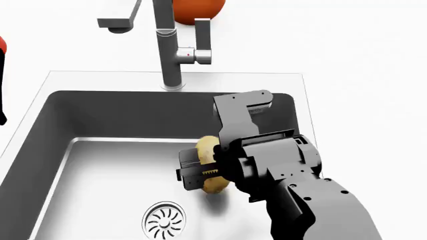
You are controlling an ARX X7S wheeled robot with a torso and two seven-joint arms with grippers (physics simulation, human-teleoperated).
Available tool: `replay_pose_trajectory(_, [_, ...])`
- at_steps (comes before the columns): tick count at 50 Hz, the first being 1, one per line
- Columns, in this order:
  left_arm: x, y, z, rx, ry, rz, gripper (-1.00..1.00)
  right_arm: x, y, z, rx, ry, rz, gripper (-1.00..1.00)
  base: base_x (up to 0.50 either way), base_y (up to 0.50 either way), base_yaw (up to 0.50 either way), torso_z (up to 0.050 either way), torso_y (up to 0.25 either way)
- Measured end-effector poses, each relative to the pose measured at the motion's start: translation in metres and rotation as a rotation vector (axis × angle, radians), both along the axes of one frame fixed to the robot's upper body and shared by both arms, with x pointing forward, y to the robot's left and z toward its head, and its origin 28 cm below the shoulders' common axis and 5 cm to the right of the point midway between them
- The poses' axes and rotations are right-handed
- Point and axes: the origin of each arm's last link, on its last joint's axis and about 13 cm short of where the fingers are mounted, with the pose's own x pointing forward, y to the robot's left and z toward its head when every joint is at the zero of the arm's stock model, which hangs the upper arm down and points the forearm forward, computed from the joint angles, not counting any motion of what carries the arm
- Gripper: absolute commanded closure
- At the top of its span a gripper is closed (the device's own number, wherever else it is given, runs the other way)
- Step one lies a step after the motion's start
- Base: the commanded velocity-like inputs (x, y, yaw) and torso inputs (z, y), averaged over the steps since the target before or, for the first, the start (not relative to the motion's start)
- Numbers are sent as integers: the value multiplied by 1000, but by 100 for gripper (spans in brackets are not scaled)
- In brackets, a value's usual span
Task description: Pick the vegetables from the sink and place them on the cutting board.
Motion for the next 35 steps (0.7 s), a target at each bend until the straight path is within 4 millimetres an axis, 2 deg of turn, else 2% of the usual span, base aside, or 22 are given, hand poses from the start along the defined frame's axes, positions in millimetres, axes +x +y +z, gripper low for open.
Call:
replay_pose_trajectory(15, [-11,1,1,-10,-8,-8,100,3,1,17,-8,-49,22,100,0,0,0,1,245])
replay_pose_trajectory(25, [-36,-2,6,-39,-1,-15,100,-5,-1,26,-1,-75,35,100,0,0,0,5,250])
replay_pose_trajectory(35, [-67,-12,17,-23,-22,-20,100,-25,-8,33,18,-118,43,100,0,0,0,4,250])
